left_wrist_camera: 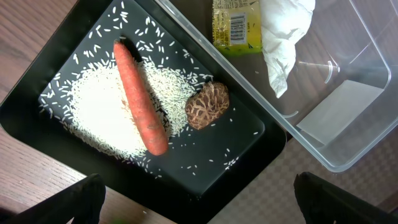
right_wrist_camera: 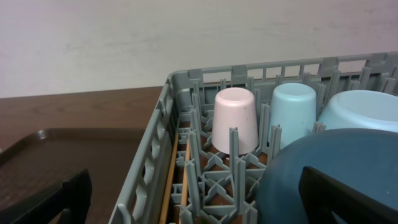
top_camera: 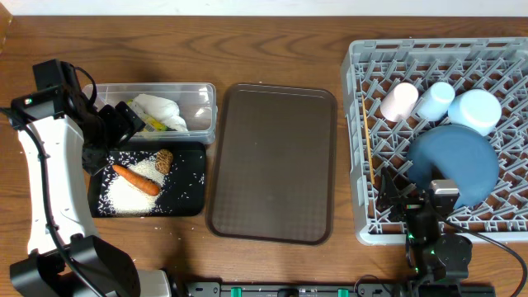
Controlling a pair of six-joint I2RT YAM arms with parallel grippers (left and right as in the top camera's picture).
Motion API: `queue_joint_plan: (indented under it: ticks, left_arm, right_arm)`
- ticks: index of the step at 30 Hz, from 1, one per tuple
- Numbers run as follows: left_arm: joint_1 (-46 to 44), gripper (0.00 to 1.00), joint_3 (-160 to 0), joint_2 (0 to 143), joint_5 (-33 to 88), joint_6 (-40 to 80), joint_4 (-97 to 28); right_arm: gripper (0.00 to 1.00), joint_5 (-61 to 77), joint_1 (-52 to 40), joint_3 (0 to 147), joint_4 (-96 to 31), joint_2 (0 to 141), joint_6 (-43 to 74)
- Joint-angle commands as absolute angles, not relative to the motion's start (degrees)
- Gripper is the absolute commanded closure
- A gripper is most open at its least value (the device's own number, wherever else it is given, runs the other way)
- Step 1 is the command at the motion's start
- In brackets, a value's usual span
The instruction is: Sort waste into correct bins and load items into the dishwasher rack
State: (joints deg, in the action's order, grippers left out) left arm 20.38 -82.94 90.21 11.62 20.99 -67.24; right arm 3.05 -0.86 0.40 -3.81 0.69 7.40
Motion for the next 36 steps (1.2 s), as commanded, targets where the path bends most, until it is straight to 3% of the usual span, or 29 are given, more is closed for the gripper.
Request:
queue_joint_plan:
  ticks: [1,13,36]
  left_arm:
    - [20.6,0.02,-83.0,89.4,11.3,20.9,-67.4]
    - [20.5,0.02,-83.0,86.8,11.2,20.9,-67.4]
    - [6.3,0.02,-83.0,52.6,10.4,20.9,-71.1]
  right_arm:
    - [0.01,2.8,-0.4,0.3,-4.1,0.3,8.1]
    - [0.01,2.8,-0.4,0.3,-4.1,0.3,8.1]
    - [0.01,2.8,-0.4,0.3,-4.1,0.3,8.1]
